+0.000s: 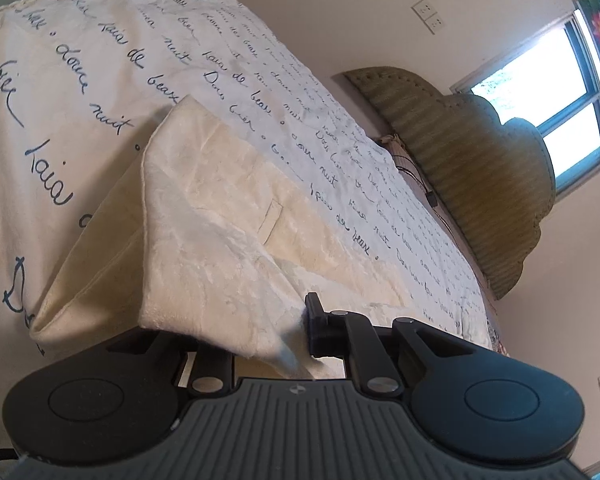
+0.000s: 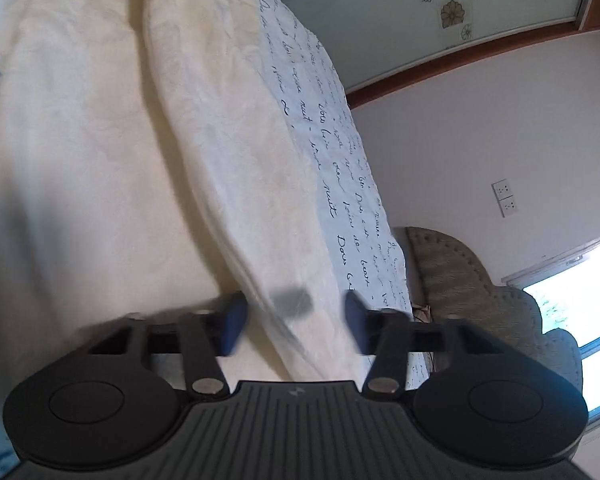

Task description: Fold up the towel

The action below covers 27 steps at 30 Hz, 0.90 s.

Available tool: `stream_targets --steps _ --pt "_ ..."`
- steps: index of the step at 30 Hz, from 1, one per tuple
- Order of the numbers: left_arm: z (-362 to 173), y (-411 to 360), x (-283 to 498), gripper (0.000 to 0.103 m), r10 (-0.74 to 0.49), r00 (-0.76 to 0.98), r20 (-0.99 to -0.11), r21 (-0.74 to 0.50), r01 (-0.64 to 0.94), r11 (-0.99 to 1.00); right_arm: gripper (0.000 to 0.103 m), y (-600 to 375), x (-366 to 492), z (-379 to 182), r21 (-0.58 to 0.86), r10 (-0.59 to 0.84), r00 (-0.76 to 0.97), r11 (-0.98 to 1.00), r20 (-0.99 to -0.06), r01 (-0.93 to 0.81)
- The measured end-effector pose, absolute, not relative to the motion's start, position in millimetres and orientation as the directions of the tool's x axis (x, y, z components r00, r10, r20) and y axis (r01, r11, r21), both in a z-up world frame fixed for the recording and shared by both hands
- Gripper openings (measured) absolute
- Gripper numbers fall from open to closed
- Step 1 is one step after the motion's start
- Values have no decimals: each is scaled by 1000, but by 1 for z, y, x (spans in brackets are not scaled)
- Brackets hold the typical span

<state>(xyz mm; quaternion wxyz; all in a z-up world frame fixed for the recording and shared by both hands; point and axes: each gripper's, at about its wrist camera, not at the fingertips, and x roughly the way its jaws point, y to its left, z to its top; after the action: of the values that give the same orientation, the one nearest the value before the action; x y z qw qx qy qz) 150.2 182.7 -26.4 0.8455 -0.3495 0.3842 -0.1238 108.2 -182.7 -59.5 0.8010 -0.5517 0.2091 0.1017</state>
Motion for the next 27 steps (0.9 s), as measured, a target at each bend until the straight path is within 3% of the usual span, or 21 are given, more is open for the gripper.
stream_targets --steps 1,3,5,14,20,25,27 --pt "-28 184 152 21 -477 673 -565 -688 -66 722 3 -182 113 -62 -841 -81 885 361 -458 -402" --pt "-25 184 151 12 -462 677 -573 -676 -71 734 3 -183 107 -69 -847 -81 882 334 -463 -414" --pt "-21 183 146 10 -459 676 -577 -658 -51 751 3 -185 89 -65 -847 -70 889 347 -453 -404" --pt "-17 178 113 10 -447 650 -615 -559 40 828 2 -181 1 -49 -788 -7 855 391 -519 -475" --pt "-31 186 117 13 -432 641 -634 -570 -10 822 2 -180 1 -57 -766 -5 841 415 -542 -491" --pt "-26 180 115 14 -366 679 -636 -472 33 881 3 -173 -9 -48 -745 29 837 438 -547 -502" --pt "-35 186 117 15 -375 671 -640 -503 2 864 3 -169 -11 -57 -741 30 828 431 -560 -516"
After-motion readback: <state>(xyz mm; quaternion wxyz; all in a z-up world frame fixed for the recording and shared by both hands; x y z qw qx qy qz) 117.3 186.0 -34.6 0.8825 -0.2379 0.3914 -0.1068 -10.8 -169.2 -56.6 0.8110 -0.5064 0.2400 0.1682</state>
